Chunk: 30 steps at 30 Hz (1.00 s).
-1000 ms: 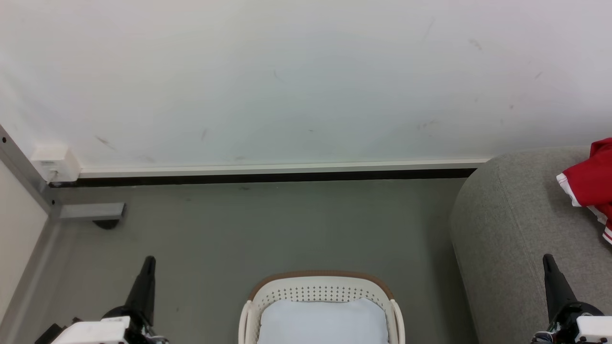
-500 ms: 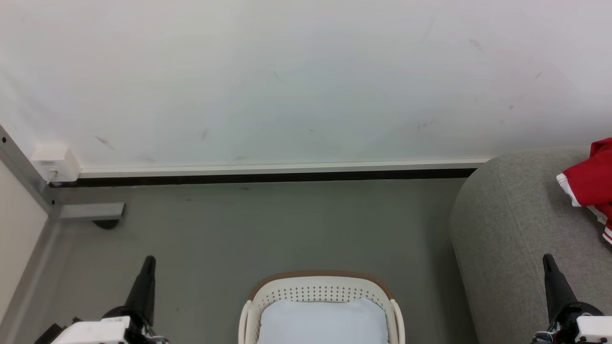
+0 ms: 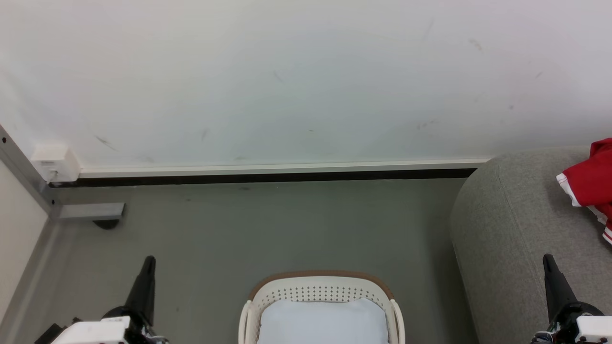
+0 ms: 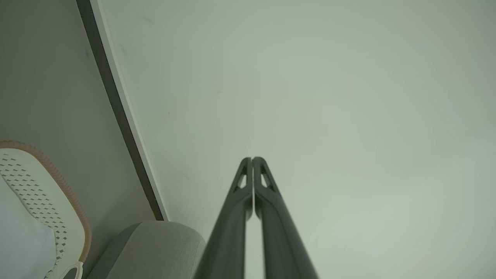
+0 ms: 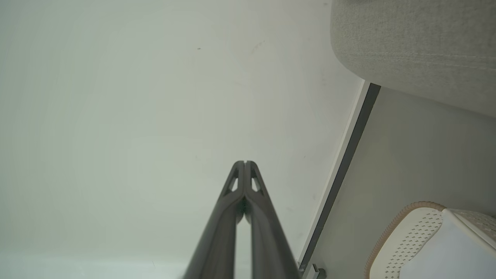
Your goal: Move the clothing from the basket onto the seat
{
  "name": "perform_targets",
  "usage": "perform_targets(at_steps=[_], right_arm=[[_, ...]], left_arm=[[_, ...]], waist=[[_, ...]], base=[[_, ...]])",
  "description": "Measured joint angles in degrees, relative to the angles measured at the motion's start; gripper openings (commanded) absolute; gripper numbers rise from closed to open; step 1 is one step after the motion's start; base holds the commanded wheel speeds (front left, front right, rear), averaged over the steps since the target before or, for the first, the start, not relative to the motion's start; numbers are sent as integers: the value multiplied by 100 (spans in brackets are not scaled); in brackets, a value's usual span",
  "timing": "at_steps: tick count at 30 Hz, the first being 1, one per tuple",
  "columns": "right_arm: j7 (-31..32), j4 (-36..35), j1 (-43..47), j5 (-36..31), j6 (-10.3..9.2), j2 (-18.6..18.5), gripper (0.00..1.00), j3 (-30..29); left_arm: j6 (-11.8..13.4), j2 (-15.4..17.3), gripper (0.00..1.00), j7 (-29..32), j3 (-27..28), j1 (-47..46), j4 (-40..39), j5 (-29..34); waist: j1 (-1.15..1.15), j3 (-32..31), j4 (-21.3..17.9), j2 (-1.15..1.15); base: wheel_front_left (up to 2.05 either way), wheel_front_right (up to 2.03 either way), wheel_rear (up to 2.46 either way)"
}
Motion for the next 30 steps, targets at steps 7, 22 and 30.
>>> perform_targets(at_steps=[7, 22, 30], right_arm=[[0, 0, 0, 0, 0, 0, 0, 0], [0, 0, 0, 0, 0, 0, 0, 1], [0, 0, 0, 0, 0, 0, 0, 1]], left_arm=[[0, 0, 0, 0, 0, 0, 0, 0], [0, 0, 0, 0, 0, 0, 0, 0], [0, 0, 0, 0, 0, 0, 0, 0]], waist=[[0, 0, 0, 0], [0, 0, 0, 0], [0, 0, 0, 0]], base=[[0, 0, 0], [0, 0, 0], [0, 0, 0]])
